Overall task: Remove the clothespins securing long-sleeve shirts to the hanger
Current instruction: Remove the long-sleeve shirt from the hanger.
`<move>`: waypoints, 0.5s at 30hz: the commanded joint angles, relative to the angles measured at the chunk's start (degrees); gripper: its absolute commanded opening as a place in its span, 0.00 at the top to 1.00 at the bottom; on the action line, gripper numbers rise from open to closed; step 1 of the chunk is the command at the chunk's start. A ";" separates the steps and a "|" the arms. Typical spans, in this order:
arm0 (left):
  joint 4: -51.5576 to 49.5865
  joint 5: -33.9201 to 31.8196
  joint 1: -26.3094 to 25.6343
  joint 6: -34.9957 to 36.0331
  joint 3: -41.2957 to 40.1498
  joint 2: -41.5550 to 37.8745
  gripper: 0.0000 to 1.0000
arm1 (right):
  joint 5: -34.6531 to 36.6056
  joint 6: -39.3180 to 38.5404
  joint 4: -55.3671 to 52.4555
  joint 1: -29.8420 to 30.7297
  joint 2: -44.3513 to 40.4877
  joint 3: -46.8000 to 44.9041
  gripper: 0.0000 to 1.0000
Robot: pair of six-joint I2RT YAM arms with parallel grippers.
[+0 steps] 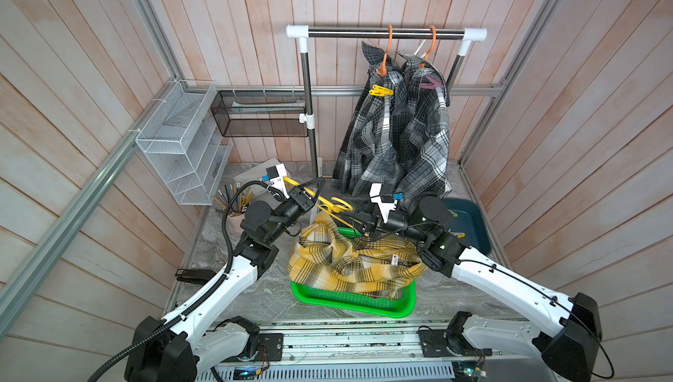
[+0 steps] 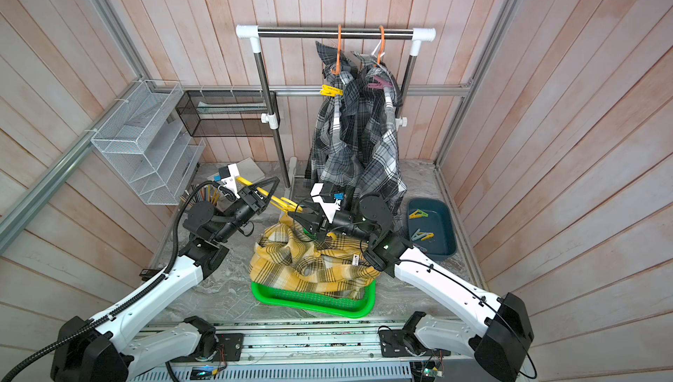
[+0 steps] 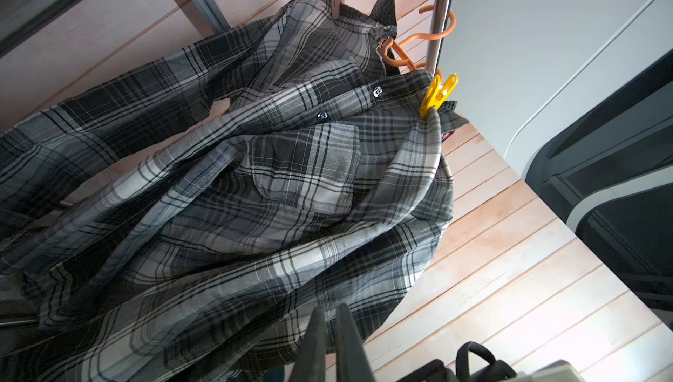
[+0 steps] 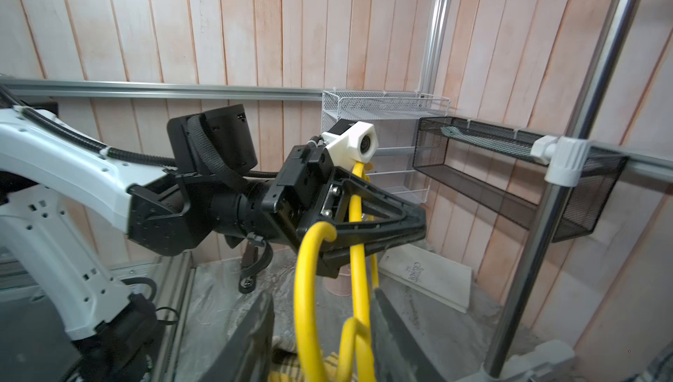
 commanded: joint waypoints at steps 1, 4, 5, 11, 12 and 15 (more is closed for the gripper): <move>5.81 1.33 4.60 -5.02 0.95 -2.45 1.00 | -5.13 0.42 1.75 -1.22 -3.86 -1.25 0.46; 4.82 3.21 8.36 -6.92 2.10 -4.11 1.00 | -8.24 -0.01 0.27 -3.05 -5.70 -1.96 0.42; 4.50 3.79 9.66 -7.83 2.52 -4.64 1.00 | -8.84 -0.75 -0.54 -3.56 -6.31 -2.26 0.41; 8.22 8.76 15.81 -16.72 3.28 -5.25 1.00 | -13.52 -1.76 1.19 -8.04 -6.03 -4.36 0.38; 8.79 9.18 16.30 -17.95 3.20 -5.23 1.00 | -15.09 -1.32 3.17 -8.84 -5.62 -5.11 0.38; 11.38 10.55 18.57 -21.93 2.71 -5.25 1.00 | -18.72 -0.50 10.85 -10.87 -4.13 -7.40 0.37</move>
